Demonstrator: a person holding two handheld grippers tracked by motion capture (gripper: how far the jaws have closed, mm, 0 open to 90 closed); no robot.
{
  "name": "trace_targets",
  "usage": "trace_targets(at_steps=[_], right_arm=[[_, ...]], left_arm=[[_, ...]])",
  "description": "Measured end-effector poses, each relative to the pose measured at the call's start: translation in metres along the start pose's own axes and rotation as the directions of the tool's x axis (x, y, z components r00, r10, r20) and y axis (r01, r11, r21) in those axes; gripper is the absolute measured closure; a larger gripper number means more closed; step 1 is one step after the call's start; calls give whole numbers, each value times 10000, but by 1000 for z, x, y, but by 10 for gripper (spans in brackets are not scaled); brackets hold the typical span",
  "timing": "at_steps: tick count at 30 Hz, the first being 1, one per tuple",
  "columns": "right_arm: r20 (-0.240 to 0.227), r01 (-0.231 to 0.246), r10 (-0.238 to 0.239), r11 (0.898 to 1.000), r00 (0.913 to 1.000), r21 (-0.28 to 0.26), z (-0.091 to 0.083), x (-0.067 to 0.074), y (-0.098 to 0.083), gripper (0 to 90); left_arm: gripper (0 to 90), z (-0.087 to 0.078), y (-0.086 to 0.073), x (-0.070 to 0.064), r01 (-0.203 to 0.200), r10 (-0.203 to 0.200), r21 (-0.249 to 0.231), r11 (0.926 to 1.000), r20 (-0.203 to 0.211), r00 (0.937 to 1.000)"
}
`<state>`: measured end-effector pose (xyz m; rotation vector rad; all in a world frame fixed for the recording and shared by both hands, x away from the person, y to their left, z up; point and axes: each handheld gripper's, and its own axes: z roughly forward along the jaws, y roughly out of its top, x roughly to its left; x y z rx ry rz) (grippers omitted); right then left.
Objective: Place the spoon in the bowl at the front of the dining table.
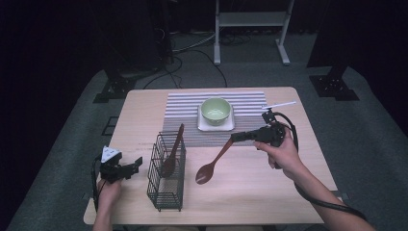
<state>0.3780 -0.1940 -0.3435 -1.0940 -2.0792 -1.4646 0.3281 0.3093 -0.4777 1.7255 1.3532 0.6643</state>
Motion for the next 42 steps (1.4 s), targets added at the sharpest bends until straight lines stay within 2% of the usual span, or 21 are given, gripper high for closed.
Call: trace_targets(at_steps=[20, 42], right_arm=[[306, -315, 315, 9995, 9990, -19, -5, -20, -12, 831], [803, -747, 761, 9970, 9939, -199, -18, -41, -18, 831]], left_arm=[[83, 0, 0, 0, 2, -2, 1, 10000, -11, 10000], [83, 0, 0, 0, -2, 2, 2, 10000, -19, 10000]])
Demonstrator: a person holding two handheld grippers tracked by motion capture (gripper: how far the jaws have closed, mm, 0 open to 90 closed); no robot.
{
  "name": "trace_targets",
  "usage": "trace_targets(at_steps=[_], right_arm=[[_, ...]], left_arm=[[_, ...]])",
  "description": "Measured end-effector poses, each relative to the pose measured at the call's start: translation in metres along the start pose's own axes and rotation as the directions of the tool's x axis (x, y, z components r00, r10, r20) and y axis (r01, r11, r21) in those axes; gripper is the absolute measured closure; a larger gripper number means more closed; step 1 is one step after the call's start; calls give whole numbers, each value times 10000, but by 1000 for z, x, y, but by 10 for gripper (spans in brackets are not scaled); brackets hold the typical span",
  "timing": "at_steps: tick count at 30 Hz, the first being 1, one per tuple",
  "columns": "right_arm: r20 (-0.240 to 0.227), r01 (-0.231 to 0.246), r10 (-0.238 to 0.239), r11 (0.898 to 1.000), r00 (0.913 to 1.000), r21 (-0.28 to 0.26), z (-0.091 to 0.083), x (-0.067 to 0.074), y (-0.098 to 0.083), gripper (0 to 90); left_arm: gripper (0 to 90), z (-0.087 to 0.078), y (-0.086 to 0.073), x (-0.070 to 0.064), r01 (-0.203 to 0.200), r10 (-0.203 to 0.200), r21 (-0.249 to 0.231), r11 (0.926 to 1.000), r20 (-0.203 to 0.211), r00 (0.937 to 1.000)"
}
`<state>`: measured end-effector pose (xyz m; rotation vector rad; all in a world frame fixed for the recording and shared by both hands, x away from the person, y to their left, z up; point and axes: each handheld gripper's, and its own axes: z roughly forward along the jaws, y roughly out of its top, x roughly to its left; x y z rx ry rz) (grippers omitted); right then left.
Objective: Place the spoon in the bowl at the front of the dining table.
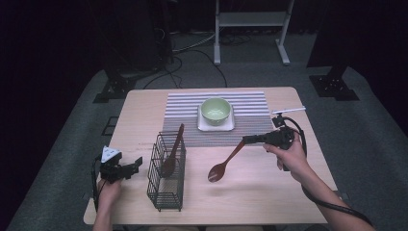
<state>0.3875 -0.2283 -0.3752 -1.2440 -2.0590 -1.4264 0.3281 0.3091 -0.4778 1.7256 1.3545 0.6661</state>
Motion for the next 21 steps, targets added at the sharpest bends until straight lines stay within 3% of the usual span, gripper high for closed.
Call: trace_targets(at_steps=[21], right_arm=[[371, -186, 199, 9993, 9991, -335, -5, -11, 7, 831]], left_arm=[[83, 0, 0, 0, -13, 13, -13, 10000, 16, 10000]])
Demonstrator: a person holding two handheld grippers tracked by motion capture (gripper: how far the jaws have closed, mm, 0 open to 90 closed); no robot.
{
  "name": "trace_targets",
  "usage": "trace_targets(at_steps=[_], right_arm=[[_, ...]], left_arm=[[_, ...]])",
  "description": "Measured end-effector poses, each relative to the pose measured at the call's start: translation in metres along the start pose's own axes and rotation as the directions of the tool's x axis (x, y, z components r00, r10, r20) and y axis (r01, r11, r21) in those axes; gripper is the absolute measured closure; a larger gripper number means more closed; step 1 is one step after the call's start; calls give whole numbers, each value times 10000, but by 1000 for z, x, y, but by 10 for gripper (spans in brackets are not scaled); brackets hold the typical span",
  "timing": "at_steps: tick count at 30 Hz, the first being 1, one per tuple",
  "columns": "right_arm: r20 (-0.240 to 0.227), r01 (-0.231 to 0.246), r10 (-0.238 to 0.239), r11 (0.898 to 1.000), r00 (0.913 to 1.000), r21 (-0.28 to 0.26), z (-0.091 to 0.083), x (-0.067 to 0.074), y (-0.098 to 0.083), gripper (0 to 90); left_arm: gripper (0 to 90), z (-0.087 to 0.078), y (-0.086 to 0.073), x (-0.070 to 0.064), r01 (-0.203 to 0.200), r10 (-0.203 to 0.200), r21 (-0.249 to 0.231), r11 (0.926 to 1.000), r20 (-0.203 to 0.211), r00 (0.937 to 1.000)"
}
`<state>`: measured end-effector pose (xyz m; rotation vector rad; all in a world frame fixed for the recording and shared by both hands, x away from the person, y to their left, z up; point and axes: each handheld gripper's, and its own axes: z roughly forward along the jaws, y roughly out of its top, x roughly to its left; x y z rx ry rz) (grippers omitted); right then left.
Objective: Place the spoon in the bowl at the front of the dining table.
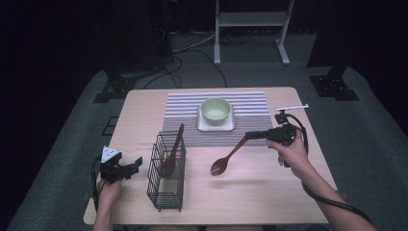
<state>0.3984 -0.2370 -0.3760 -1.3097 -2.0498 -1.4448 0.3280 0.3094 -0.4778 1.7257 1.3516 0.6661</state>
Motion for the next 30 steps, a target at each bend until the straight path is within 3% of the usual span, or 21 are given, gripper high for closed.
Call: trace_targets(at_steps=[30], right_arm=[[467, -344, 362, 9987, 9982, -386, 10, -14, 18, 831]], left_arm=[[83, 0, 0, 0, 26, -26, -4, 10000, 14, 10000]])
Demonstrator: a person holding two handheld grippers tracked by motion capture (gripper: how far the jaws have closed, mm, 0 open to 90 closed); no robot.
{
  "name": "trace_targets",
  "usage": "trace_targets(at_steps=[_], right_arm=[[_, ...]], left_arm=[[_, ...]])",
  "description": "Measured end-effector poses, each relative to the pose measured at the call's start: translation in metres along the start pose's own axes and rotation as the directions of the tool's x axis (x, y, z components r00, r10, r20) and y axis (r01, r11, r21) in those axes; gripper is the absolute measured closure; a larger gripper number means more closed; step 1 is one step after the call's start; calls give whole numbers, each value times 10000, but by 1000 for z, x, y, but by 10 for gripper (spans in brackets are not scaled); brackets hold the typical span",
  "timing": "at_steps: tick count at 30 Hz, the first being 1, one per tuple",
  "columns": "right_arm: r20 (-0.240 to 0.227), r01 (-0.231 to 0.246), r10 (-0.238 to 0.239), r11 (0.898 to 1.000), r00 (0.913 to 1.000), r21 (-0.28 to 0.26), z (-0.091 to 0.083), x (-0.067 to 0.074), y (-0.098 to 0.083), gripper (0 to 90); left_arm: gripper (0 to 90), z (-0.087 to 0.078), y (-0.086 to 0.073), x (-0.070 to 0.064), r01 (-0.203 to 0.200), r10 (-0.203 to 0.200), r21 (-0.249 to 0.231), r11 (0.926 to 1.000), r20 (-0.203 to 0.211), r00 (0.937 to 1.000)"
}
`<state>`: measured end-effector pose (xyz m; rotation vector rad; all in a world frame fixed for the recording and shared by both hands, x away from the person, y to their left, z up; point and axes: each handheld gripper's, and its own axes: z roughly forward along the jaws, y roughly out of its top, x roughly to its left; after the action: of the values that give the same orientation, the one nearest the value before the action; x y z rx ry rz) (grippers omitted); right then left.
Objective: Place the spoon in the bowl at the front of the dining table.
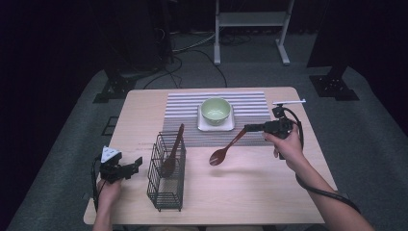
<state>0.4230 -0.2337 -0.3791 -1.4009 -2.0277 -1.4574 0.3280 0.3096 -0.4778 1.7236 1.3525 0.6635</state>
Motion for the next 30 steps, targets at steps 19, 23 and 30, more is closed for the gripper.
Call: trace_targets(at_steps=[19, 23, 30], right_arm=[[224, -88, 91, 9999, 9997, -132, 8, -2, 13, 831], [247, -65, 69, 9998, 9997, -166, 10, -2, 16, 831], [292, -54, 59, 9998, 9996, -183, 13, 0, 22, 831]], left_arm=[[82, 0, 0, 0, 57, -57, -2, 10000, 14, 10000], [82, 0, 0, 0, 88, -88, -13, 10000, 14, 10000], [83, 0, 0, 0, 89, -89, -12, 10000, 17, 10000]])
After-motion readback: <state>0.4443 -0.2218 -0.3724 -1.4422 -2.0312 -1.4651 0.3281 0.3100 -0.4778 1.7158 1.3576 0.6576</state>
